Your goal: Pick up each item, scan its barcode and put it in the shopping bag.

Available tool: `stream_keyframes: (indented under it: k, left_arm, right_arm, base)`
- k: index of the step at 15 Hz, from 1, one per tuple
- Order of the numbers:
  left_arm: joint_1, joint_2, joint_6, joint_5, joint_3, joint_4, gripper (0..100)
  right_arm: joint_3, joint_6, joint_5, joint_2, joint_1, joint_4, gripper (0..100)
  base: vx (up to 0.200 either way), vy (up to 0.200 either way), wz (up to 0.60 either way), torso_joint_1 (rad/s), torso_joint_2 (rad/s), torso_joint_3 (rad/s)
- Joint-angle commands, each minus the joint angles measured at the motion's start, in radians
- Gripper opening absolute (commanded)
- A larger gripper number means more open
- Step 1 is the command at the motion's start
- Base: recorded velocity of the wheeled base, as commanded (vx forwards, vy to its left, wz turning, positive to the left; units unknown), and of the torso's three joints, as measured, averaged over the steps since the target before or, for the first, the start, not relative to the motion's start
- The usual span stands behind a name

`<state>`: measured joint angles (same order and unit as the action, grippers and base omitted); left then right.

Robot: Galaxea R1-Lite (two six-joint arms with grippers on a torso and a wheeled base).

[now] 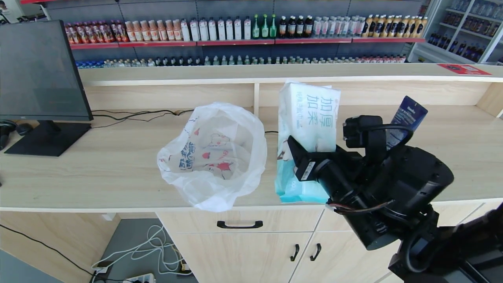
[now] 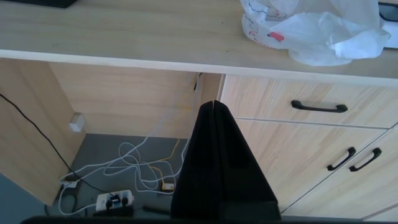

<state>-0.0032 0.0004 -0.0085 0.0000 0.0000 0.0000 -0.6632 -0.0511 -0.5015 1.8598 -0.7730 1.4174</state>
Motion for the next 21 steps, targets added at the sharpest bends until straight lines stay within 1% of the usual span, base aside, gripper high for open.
stream_keyframes:
  k: [1,3,4,5,12,17,21]
  left_arm:
    - [0.000,0.000,-0.001,0.000,0.000,0.000,0]
    - [0.000,0.000,-0.001,0.000,0.000,0.000,0]
    - [0.000,0.000,0.001,0.000,0.000,0.000,0]
    - [0.000,0.000,0.001,0.000,0.000,0.000,0]
    - [0.000,0.000,-0.001,0.000,0.000,0.000,0]
    - [0.000,0.000,0.001,0.000,0.000,0.000,0]
    - [0.000,0.000,0.001,0.000,0.000,0.000,0]
  right_arm:
    - [0.074,0.002,-0.002,-0.001,-0.009,0.074,0]
    - [0.165,0.046,0.008,-0.011,-0.012,0.146,0]
    - [0.198,0.057,0.011,-0.017,-0.015,0.153,0]
    - [0.201,0.059,0.009,-0.017,-0.019,0.153,0]
    - [0.191,0.077,0.011,-0.019,-0.032,0.153,0]
    - [0.171,0.020,0.021,0.001,-0.048,0.153,0]
    - [0.094,0.022,0.023,0.036,-0.065,0.153,0]
  base:
    - [-0.200,0.000,0.00,0.022,0.00,-0.007]
    - [0.000,0.000,0.00,0.000,0.00,0.000]
    - [0.000,0.000,0.00,0.000,0.00,0.000]
    - [0.000,0.200,0.00,-0.007,0.00,0.012]
    - [0.000,0.200,0.00,0.008,0.01,0.003]
    - [0.000,0.000,0.00,0.000,0.00,0.000]
    - [0.000,0.000,0.60,0.002,0.00,0.004]
